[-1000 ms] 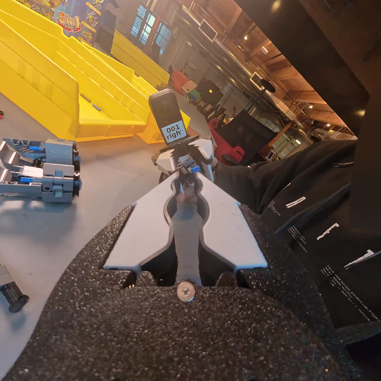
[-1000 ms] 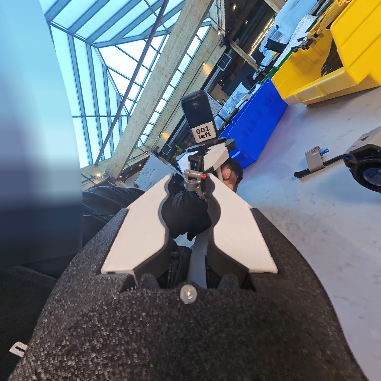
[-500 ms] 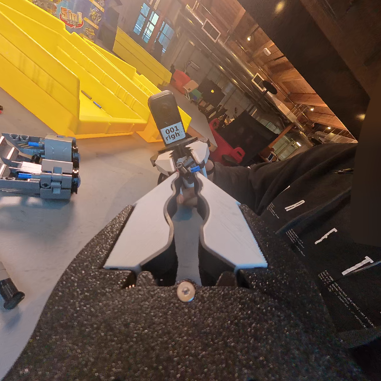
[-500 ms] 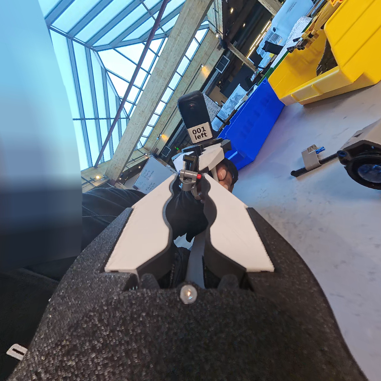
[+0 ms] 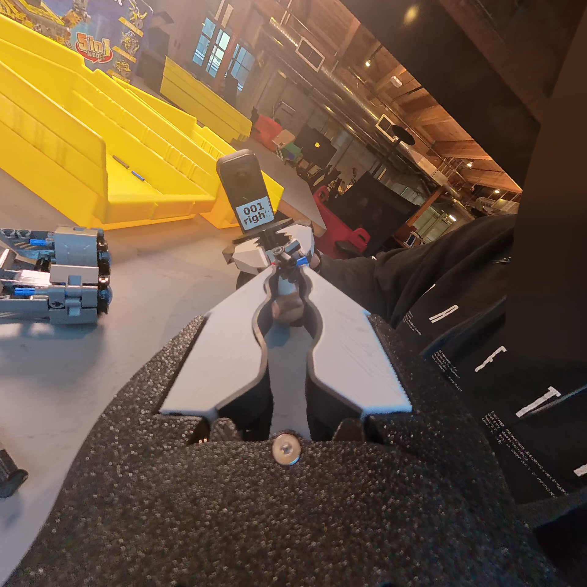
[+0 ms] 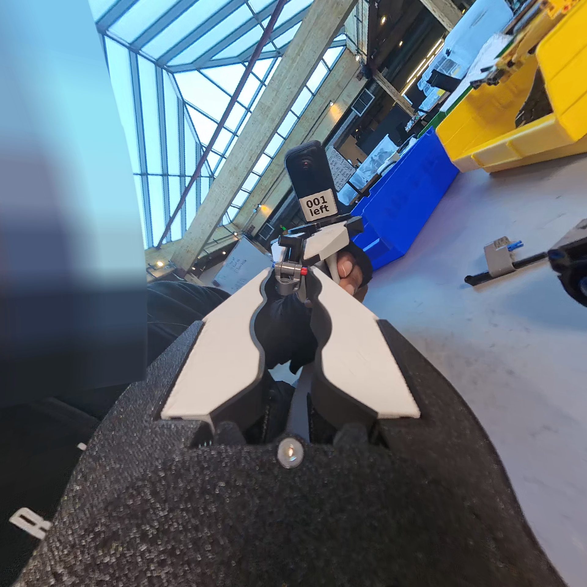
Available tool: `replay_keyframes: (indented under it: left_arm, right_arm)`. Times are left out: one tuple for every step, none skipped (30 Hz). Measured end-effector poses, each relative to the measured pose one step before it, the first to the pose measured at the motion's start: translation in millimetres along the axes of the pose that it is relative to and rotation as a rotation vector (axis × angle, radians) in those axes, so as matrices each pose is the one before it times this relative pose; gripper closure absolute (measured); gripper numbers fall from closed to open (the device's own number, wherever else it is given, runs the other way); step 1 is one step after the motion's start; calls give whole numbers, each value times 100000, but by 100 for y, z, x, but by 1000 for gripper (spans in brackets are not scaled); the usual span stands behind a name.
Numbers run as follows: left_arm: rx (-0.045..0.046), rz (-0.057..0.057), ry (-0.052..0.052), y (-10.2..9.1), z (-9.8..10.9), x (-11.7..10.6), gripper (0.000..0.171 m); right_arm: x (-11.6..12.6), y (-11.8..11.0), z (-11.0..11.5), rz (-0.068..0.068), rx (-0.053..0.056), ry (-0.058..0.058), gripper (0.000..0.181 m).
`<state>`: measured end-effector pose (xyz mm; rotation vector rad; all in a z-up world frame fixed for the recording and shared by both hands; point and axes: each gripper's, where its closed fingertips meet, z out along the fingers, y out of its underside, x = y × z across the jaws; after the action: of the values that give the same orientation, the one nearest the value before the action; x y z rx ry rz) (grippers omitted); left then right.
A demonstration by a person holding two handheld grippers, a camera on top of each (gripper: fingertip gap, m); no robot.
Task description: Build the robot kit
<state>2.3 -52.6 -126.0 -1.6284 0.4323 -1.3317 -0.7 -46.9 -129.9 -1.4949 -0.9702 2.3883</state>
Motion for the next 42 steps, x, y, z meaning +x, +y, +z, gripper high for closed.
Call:
replay_keyframes:
  left_arm:
    - [298, -727, 1837, -53, -62, 175, 161]
    - [763, -1118, 1742, -153, -90, 166, 155]
    - [529, -819, 766, -144, -84, 64, 147]
    - [-442, 299, -485, 14, -4, -56, 141]
    - [-1571, 1469, -1731, 224, 84, -188, 136]
    - [-2271, 2510, -1913, 387, 182, -157, 133]
    - [-2343, 2876, -928, 421, 235, 37, 132]
    - [-1801, 2515, -288, 310, 238, 150, 133]
    - [-1347, 2143, -65, 213, 181, 174, 137]
    - [-1127, 1775, -1012, 181, 77, -23, 140]
    - [-604, 1429, -335, 119, -8, -11, 144]
    - [-486, -60, 1444, 82, 1, 193, 144]
    - [-303, -355, 1223, 44, 12, 138, 145]
    - [-622, 435, 401, 118, 8, 46, 145]
    - [-380, 1118, -146, 65, 25, 41, 148]
    - [-76, 1649, 296, -14, 30, 174, 149]
    - [412, 2095, 363, -103, 35, 232, 149]
    - [559, 2495, -181, -166, 34, 197, 149]
    - [-107, 2823, -1169, -63, 24, 64, 149]
    - [-148, 2267, -1148, -6, 35, 17, 149]
    - [1009, 729, -312, -104, 22, 33, 149]
    - [2087, -152, 554, -213, 1, 119, 149]
    - [1860, 395, 122, -218, -2, 75, 149]
    - [1266, 2010, -938, -212, -17, 5, 149]
    - [1572, 2205, -1093, -274, 2, -5, 149]
    - [1126, 1443, -1329, -174, 129, -59, 149]
    - [-573, 1892, -1749, 137, 312, -90, 156]
    - [309, 2116, -52, 30, 154, 120, 159]
    - [1706, -1532, 1139, -341, -55, 207, 158]
    - [2056, 347, 411, -600, -9, 213, 158]
    - [-810, 1951, -1138, -211, 40, -79, 158]
    - [-1022, -884, -89, -34, 25, -149, 158]
    - [252, -2266, 1265, -26, -42, -24, 158]
    - [1065, -1938, 1902, -41, -131, 81, 158]
    - [1652, -1781, 2358, -209, -212, 144, 156]
    - [2502, -1170, 3423, -490, -308, 355, 149]
    - [858, 32, 1989, -350, -283, 248, 145]
    - [-2635, 2491, -825, 200, -200, -100, 142]
    - [-4026, 4229, -1928, 482, -162, -187, 138]
    - [-3295, 3340, -353, 452, -136, 68, 137]
    - [-2354, 1584, 502, 338, -77, 150, 137]
    - [-1810, 1022, -777, 286, 31, -52, 138]
  right_arm:
    - [-42, -61, -15, -3461, -298, 1126, 164]
    - [65, -104, -79, -4406, -447, 2131, 165]
    - [197, 49, -110, -6478, -1878, 3491, 164]
    - [148, 118, -82, -8328, -2542, 3844, 165]
    - [-52, 94, -11, -8625, -2500, 3079, 165]
    - [-157, 32, 48, -7802, -2099, 2612, 164]
    - [-187, 62, 96, -7422, -2200, 2261, 164]
    - [-99, 158, 114, -7257, -2584, 2662, 164]
    - [-68, 303, 104, -7433, -3241, 2766, 164]
    - [-139, 287, 92, -7492, -2938, 2318, 164]
    - [-139, 139, 16, -6644, -2275, 1977, 164]
    - [-228, 4, -11, -6146, -1451, 1155, 164]
    - [-233, 45, 10, -5475, -1714, 989, 164]
    - [-139, 87, 11, -6199, -2181, 1774, 164]
    - [-242, 54, 11, -5990, -2017, 1075, 164]
    - [-96, -58, -28, -4855, -1477, 2163, 164]
    - [-125, -235, -90, -4050, -319, 1446, 165]
    - [-86, -307, -92, -2101, 312, 1086, 165]
    - [-14, -144, -75, -1682, -343, 861, 165]
    - [-14, -13, -46, -2828, -865, 861, 165]
    - [12, -54, -23, -2279, -437, 1138, 166]
    - [10, -250, -34, -711, 917, 751, 166]
    - [36, -271, -15, -871, 564, 1076, 166]
    - [89, -169, 12, -3281, -833, 1818, 166]
    - [123, -243, 20, -2753, -490, 1704, 167]
    - [101, -220, 14, -934, -9, 930, 167]
    - [-542, 143, 337, -1925, -1890, -1799, 167]
    - [-418, 180, 396, -3460, -1692, 1155, 166]
    - [-11, -307, -59, 2145, 1638, -519, 166]
    - [190, -704, -104, 657, 3631, 1394, 166]
    - [190, -211, -52, -722, 488, -126, 166]
    - [166, 67, -17, 169, -47, -817, 166]
    - [40, 56, 3, 1174, 726, -623, 166]
    - [-160, -3, 51, 2232, 1024, -1781, 166]
    - [-158, 38, 59, 3086, 900, -2243, 165]
    - [61, 182, -16, 2214, 232, -957, 165]
    - [211, 129, -120, 3353, 709, -764, 165]
    - [104, -26, -177, 4559, 1373, -2040, 164]
    - [93, -168, -187, 3050, 1786, -1405, 164]
    - [-25, 87, -73, 2328, -391, -1759, 164]
    - [59, -29, -107, 867, 655, -471, 164]
    - [-316, -14, -48, 935, 463, -2542, 164]
